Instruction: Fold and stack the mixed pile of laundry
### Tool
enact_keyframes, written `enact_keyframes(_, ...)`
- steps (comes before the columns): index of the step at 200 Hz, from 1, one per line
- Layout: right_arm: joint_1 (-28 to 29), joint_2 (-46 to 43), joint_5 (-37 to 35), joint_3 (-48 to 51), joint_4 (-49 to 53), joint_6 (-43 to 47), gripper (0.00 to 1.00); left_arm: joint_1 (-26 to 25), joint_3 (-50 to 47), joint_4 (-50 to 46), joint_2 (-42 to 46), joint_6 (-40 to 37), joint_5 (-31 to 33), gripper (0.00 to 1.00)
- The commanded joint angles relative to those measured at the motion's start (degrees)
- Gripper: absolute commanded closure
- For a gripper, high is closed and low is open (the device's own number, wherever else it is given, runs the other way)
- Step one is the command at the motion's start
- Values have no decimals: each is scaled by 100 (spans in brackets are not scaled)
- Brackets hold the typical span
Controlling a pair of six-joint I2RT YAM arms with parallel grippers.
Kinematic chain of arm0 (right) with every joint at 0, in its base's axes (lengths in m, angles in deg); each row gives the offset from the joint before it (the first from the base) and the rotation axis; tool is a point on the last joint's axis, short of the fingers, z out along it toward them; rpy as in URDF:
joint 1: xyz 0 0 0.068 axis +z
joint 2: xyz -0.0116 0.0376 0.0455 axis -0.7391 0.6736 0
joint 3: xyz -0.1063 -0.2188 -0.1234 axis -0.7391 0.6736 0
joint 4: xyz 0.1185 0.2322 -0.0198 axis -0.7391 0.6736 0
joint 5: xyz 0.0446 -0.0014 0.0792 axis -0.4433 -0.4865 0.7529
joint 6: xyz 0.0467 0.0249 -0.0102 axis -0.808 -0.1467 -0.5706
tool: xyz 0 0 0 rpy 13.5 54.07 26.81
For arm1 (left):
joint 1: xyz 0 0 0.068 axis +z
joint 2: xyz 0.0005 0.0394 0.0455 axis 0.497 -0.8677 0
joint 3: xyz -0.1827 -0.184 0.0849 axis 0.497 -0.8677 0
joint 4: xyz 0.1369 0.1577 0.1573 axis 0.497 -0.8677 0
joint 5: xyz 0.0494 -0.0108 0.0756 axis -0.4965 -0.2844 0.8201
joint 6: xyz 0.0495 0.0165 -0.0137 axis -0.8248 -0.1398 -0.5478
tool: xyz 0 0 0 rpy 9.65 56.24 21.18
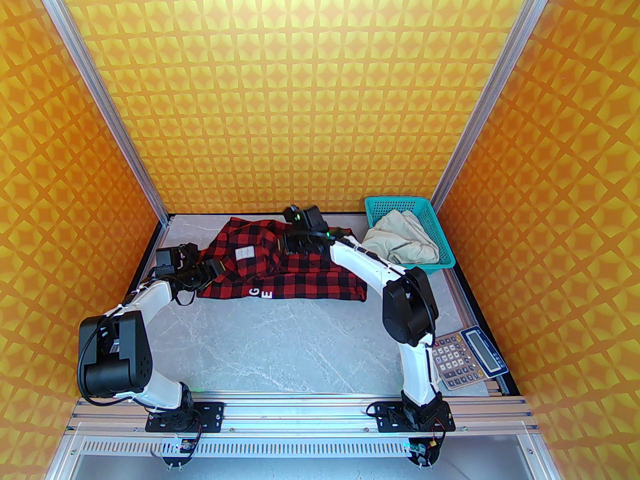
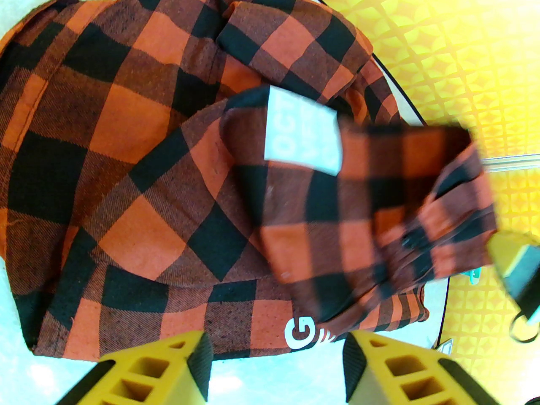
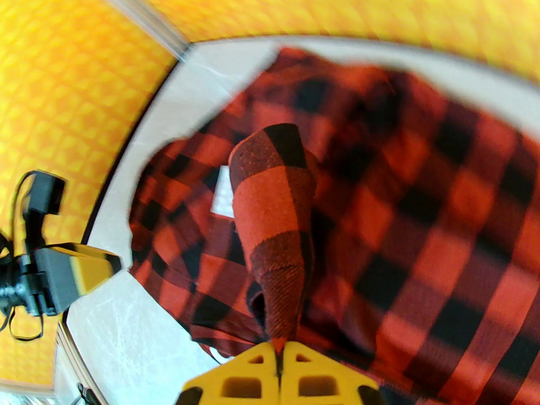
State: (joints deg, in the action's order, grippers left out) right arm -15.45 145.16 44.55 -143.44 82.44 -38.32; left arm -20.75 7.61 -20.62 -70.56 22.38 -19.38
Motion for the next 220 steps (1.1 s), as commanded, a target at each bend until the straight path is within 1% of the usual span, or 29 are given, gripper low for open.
enact_keyframes(1, -65, -610, -742, 195, -152, -579, 100, 25, -114, 182, -50, 84, -181, 44)
enact_keyframes(29, -78, -927, -1209, 268, 168, -627, 100, -15, -149, 309, -126, 153, -199, 44)
enact_keyframes(53, -240, -1266, -1274, 899, 92, -1252, 100, -60, -202, 409, -191, 194, -216, 45)
enact_keyframes(57, -262, -1312, -1273, 1059, 52, -1352, 95, -64, -219, 428, -198, 197, -216, 44)
enact_keyframes(58, -273, -1342, -1266, 1128, 24, -1392, 92, -67, -221, 432, -199, 202, -216, 45)
enact_keyframes(61, -278, -1361, -1266, 1211, 0, -1422, 90, -71, -224, 443, -202, 206, -216, 45)
enact_keyframes(64, -282, -1390, -1265, 1319, -26, -1445, 84, -71, -235, 459, -212, 207, -216, 45)
enact_keyframes(66, -282, -1397, -1270, 1384, -39, -1457, 81, -71, -232, 462, -212, 207, -216, 45)
enact_keyframes(77, -284, -1404, -1352, 1671, 37, -1489, 67, -70, -246, 520, -240, 239, -219, 44)
enact_keyframes(80, -285, -1396, -1371, 1742, 82, -1498, 65, -79, -254, 535, -243, 242, -224, 45)
enact_keyframes(99, -331, -1361, -1480, 2057, 291, -1332, 59, -97, -230, 575, -304, 251, -254, 45)
enact_keyframes(115, -338, -1342, -1865, 2056, 588, -933, 56, -121, -210, 586, -331, 261, -273, 45)
enact_keyframes(123, -338, -1321, -1859, 1971, 650, -661, 56, -130, -196, 589, -344, 256, -276, 44)
enact_keyframes(135, -260, -1287, -1491, 1876, 453, -197, 57, -148, -184, 604, -368, 262, -279, 45)
enact_keyframes(151, 74, -1057, -1288, 1407, 526, 484, 57, -155, -157, 614, -401, 267, -277, 45)
enact_keyframes(171, 550, -399, -1586, 581, 926, 1148, 55, -154, -160, 622, -402, 260, -277, 46)
enact_keyframes(181, 687, 23, -1702, -2, 1244, 1324, 53, -158, -159, 620, -386, 273, -278, 46)
enact_keyframes(196, 833, 566, -1877, -600, 1538, 1506, 51, -156, -175, 589, -346, 261, -280, 46)
enact_keyframes(220, 914, 1439, -1966, -1608, 2106, 1490, 50, -159, -177, 536, -311, 238, -283, 46)
